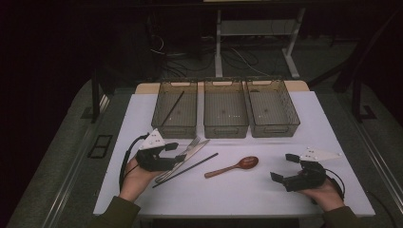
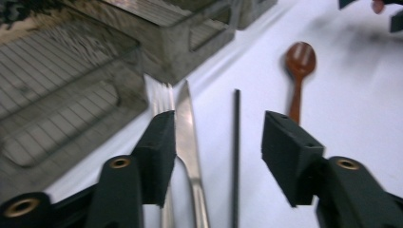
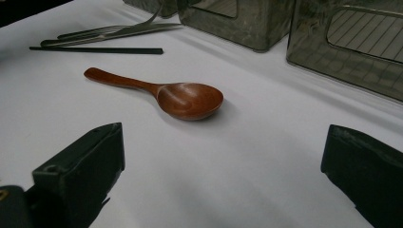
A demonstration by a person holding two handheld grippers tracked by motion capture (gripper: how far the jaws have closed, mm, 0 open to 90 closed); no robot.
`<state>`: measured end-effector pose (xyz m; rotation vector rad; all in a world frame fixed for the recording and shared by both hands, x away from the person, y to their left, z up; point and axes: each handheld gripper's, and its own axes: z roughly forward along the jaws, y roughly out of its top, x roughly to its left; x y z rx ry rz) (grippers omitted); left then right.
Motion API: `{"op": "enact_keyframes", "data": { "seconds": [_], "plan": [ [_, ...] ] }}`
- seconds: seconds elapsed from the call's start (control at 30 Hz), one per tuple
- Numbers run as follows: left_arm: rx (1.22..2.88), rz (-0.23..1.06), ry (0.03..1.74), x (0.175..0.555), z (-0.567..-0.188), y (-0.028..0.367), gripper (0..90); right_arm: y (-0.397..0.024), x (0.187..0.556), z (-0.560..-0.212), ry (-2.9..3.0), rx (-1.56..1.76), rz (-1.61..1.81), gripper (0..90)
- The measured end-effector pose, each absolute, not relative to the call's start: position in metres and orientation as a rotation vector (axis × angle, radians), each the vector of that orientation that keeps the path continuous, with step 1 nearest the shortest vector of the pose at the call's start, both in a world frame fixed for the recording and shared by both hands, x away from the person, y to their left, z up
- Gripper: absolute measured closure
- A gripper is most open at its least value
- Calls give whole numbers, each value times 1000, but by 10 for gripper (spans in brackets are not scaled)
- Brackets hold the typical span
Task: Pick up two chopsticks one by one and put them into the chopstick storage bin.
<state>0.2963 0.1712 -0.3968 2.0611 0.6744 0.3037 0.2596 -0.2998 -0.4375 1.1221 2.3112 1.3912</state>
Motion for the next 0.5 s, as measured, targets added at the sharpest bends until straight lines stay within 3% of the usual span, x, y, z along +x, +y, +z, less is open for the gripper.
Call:
{"op": "enact_keyframes", "data": {
  "seconds": [0.5],
  "plan": [
    [2107, 211, 677, 282, -432, 173, 693, -299, 260, -438, 2312, 1115, 1385, 2]
  ]
}}
